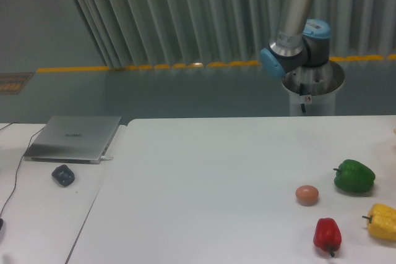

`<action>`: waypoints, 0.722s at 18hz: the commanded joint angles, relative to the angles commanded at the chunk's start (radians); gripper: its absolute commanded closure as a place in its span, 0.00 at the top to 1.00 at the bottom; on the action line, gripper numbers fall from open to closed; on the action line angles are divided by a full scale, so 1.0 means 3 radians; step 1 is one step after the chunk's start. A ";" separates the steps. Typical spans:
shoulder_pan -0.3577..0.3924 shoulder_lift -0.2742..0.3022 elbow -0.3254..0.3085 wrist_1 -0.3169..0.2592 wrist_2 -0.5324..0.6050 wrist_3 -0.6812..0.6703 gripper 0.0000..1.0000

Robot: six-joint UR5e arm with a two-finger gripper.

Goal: Place the triangular bread in the basket

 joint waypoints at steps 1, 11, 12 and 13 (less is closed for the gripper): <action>0.0000 0.0000 -0.0005 0.0066 0.0000 -0.0010 0.53; -0.0081 0.0041 -0.0026 0.0169 0.0000 -0.0061 1.00; -0.0122 0.0046 -0.0026 0.0174 0.0000 -0.0071 1.00; -0.0153 0.0061 -0.0026 0.0174 0.0000 -0.0142 1.00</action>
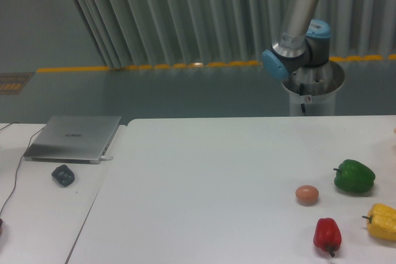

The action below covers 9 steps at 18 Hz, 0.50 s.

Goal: Place the triangular bread in the basket

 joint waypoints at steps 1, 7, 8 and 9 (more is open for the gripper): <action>-0.0041 0.0015 0.0000 0.0000 0.0000 -0.0158 1.00; -0.0363 0.0031 0.0000 0.0005 0.0031 -0.0803 1.00; -0.0434 0.0041 0.0000 0.0010 0.0031 -0.0895 1.00; -0.0496 0.0061 0.0000 0.0020 0.0031 -0.0956 1.00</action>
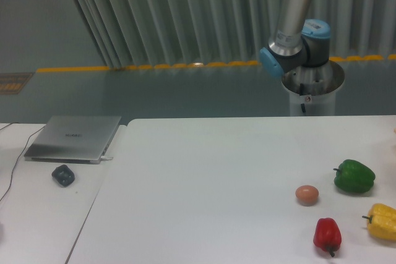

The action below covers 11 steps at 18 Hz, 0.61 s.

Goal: Place the triangular bread in the basket

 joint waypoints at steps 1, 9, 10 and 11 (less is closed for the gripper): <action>-0.0077 0.0015 -0.0010 0.0000 0.0010 -0.0041 1.00; -0.0435 0.0021 -0.0031 0.0000 0.0123 -0.0578 1.00; -0.0440 0.0021 -0.0031 0.0000 0.0118 -0.0604 1.00; -0.0440 0.0021 -0.0031 -0.0005 0.0113 -0.0604 1.00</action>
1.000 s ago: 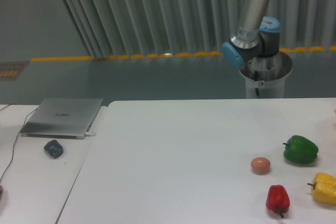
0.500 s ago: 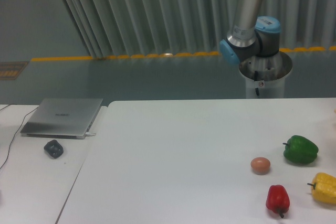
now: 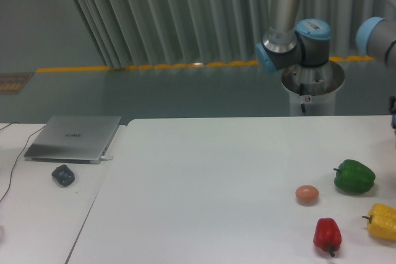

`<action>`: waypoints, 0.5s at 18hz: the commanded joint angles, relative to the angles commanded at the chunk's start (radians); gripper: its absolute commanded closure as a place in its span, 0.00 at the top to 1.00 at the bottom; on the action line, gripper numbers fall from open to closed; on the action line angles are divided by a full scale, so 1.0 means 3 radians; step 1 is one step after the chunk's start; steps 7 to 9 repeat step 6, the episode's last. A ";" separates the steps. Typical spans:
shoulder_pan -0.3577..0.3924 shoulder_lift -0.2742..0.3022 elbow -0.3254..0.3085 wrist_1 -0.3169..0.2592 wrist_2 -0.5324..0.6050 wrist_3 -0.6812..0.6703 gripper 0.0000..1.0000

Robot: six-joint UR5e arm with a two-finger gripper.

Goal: Place the triangular bread in the basket

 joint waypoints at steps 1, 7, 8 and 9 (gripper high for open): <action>0.0000 0.0000 0.0000 0.0000 -0.0005 0.0000 1.00; 0.0000 0.0000 -0.0005 0.0005 -0.0026 -0.0015 1.00; 0.0000 0.0000 -0.0005 0.0005 -0.0026 -0.0015 1.00; 0.0000 0.0000 -0.0005 0.0005 -0.0026 -0.0015 1.00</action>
